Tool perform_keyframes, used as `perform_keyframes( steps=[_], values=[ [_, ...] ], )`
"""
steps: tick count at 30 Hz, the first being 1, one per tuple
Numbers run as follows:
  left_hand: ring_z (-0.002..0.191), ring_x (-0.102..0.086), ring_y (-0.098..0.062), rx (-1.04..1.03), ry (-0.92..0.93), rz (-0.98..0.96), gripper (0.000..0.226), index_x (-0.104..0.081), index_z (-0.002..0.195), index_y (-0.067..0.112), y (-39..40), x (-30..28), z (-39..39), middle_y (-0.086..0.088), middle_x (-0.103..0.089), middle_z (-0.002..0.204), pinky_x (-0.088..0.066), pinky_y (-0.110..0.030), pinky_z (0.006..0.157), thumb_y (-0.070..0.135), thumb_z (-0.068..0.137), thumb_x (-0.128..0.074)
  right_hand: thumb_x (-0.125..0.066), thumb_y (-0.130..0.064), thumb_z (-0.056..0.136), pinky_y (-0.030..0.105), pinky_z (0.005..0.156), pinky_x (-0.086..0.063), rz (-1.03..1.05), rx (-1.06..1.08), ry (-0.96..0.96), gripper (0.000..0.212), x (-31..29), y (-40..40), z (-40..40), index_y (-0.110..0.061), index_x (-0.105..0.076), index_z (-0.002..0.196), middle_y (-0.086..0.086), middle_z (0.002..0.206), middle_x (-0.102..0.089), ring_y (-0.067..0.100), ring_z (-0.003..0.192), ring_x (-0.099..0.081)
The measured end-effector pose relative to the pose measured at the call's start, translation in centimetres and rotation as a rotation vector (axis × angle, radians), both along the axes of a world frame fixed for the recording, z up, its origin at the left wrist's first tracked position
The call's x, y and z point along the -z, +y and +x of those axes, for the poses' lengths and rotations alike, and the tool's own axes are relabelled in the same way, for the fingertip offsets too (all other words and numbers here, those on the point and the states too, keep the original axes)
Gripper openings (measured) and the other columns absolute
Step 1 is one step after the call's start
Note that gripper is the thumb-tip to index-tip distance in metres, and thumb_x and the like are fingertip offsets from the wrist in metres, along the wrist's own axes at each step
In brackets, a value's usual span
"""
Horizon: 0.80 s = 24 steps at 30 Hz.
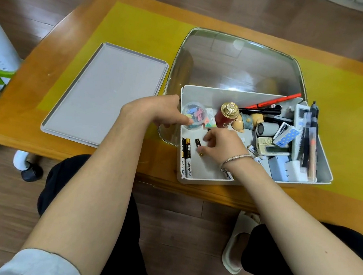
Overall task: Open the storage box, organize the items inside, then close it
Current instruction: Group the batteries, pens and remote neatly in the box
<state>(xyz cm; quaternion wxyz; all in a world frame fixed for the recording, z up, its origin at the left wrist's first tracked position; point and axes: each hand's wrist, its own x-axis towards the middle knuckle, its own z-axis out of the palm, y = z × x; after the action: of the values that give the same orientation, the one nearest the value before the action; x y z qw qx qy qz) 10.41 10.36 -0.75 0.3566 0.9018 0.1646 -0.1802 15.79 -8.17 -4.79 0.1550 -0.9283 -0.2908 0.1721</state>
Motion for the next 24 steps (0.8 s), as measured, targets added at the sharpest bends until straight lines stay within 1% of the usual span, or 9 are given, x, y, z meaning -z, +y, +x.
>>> perform_keyframes(
  steps=[3, 5, 8, 10, 12, 16, 20, 22, 24],
  values=[
    [0.087, -0.065, -0.018, 0.0, 0.005, 0.011, 0.048, -0.045, 0.125, 0.023, 0.1, 0.1, 0.0, 0.008, -0.056, 0.087, -0.053, -0.029, 0.066, 0.045, 0.087, -0.063, -0.074, -0.037, 0.075, 0.034, 0.08, -0.051, -0.069, -0.029, -0.061, 0.034, 0.3, 0.8, -0.4, -0.015, -0.062, 0.097, 0.004, 0.095, -0.064, 0.022, 0.09, -0.06],
    [0.087, -0.065, -0.018, 0.004, 0.008, 0.014, 0.044, -0.045, 0.122, 0.024, 0.1, 0.2, 0.1, 0.007, -0.056, 0.087, -0.053, -0.03, 0.066, 0.044, 0.087, -0.063, -0.073, -0.031, 0.076, 0.034, 0.08, -0.051, -0.098, -0.051, -0.077, 0.027, 0.1, 1.1, -0.2, -0.012, -0.065, 0.094, 0.007, 0.096, -0.065, 0.025, 0.091, -0.06],
    [0.085, -0.064, -0.018, 0.013, 0.001, 0.003, 0.038, -0.044, 0.116, 0.028, 0.2, 0.2, 0.1, 0.007, -0.056, 0.087, -0.053, -0.029, 0.065, 0.044, 0.087, -0.063, -0.066, -0.018, 0.073, 0.034, 0.073, -0.053, -0.134, -0.066, -0.078, 0.013, -0.3, 1.2, 0.0, -0.006, -0.068, 0.077, 0.013, 0.082, -0.067, 0.029, 0.082, -0.062],
    [0.089, -0.065, -0.019, 0.016, 0.004, -0.005, 0.04, -0.045, 0.117, 0.027, 0.2, 0.1, 0.0, 0.005, -0.058, 0.09, -0.054, -0.031, 0.068, 0.045, 0.087, -0.063, -0.065, -0.017, 0.07, 0.032, 0.069, -0.053, -0.121, -0.038, -0.058, 0.011, -0.8, 0.7, 0.2, -0.006, -0.068, 0.069, 0.012, 0.074, -0.066, 0.027, 0.076, -0.061],
    [0.092, -0.065, -0.02, 0.012, 0.017, -0.005, 0.046, -0.045, 0.122, 0.023, 0.2, 0.1, 0.0, 0.0, -0.06, 0.099, -0.055, -0.033, 0.072, 0.046, 0.086, -0.063, -0.068, -0.018, 0.069, 0.03, 0.071, -0.052, -0.073, 0.034, -0.041, 0.007, -1.5, -0.3, 0.7, -0.011, -0.066, 0.067, 0.008, 0.076, -0.066, 0.023, 0.076, -0.06],
    [0.093, -0.064, -0.02, 0.007, 0.022, -0.009, 0.054, -0.043, 0.131, 0.021, 0.1, 0.1, 0.0, -0.001, -0.059, 0.104, -0.054, -0.029, 0.069, 0.046, 0.087, -0.063, -0.066, -0.016, 0.073, 0.032, 0.078, -0.05, -0.066, 0.137, -0.151, 0.003, -2.6, -3.1, 2.2, -0.014, -0.068, 0.076, 0.011, 0.083, -0.069, 0.03, 0.087, -0.06],
    [0.093, -0.064, -0.02, -0.001, 0.021, -0.021, 0.053, -0.044, 0.13, 0.021, -0.1, 0.0, 0.0, 0.003, -0.057, 0.096, -0.052, -0.027, 0.065, 0.045, 0.087, -0.062, -0.067, -0.018, 0.078, 0.033, 0.078, -0.045, -0.153, 0.107, -0.246, 0.018, -2.4, -4.7, 2.4, -0.013, -0.067, 0.095, 0.013, 0.102, -0.062, 0.033, 0.096, -0.058],
    [0.093, -0.063, -0.019, -0.004, 0.02, -0.022, 0.053, -0.043, 0.131, 0.021, 0.0, -0.1, 0.0, 0.004, -0.057, 0.096, -0.051, -0.026, 0.064, 0.045, 0.088, -0.062, -0.07, -0.023, 0.079, 0.035, 0.08, -0.046, -0.137, 0.077, -0.262, 0.02, -2.4, -4.5, 2.1, -0.015, -0.066, 0.096, 0.011, 0.105, -0.061, 0.032, 0.098, -0.058],
    [0.093, -0.063, -0.019, -0.005, 0.021, -0.026, 0.053, -0.043, 0.132, 0.021, 0.0, -0.1, 0.0, 0.002, -0.057, 0.099, -0.051, -0.025, 0.063, 0.045, 0.088, -0.062, -0.071, -0.03, 0.079, 0.034, 0.077, -0.048, -0.14, 0.061, -0.253, 0.015, -2.5, -3.8, 1.6, -0.02, -0.067, 0.09, 0.008, 0.099, -0.065, 0.03, 0.097, -0.059]
  ],
)
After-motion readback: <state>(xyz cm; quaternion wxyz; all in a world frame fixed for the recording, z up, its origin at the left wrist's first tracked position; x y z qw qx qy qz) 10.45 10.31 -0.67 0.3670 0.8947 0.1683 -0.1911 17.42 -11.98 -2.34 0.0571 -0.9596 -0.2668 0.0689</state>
